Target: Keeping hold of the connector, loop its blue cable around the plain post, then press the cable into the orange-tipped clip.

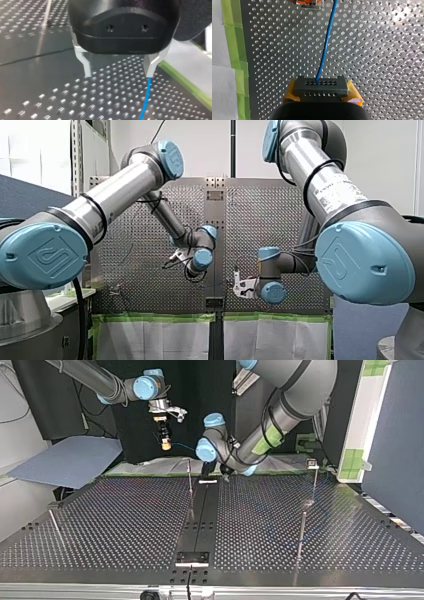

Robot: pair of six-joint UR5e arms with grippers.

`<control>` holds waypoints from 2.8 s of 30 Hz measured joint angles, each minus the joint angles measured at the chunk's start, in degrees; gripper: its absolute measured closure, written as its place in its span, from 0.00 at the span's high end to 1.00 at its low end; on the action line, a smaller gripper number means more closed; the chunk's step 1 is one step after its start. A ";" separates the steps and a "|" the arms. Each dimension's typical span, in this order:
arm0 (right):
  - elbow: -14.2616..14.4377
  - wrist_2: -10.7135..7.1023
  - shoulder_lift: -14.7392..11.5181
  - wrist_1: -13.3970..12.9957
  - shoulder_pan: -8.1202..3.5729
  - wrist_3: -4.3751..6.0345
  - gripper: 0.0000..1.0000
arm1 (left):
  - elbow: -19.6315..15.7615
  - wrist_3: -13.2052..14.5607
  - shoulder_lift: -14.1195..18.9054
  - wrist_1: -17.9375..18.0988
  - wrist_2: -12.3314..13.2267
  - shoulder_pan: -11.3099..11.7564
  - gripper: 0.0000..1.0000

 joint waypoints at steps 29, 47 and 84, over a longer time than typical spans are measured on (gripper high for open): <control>0.00 -0.47 0.00 0.35 0.00 -0.26 0.00 | 1.88 -0.72 -6.64 -3.67 -0.21 -0.40 1.00; -0.16 -2.28 0.00 1.29 -0.16 -3.09 0.00 | 4.30 -10.63 -6.74 -2.36 9.66 0.13 1.00; -3.72 -4.66 0.02 7.12 -1.12 -3.82 0.00 | -3.84 -30.84 -6.58 8.76 27.45 2.69 1.00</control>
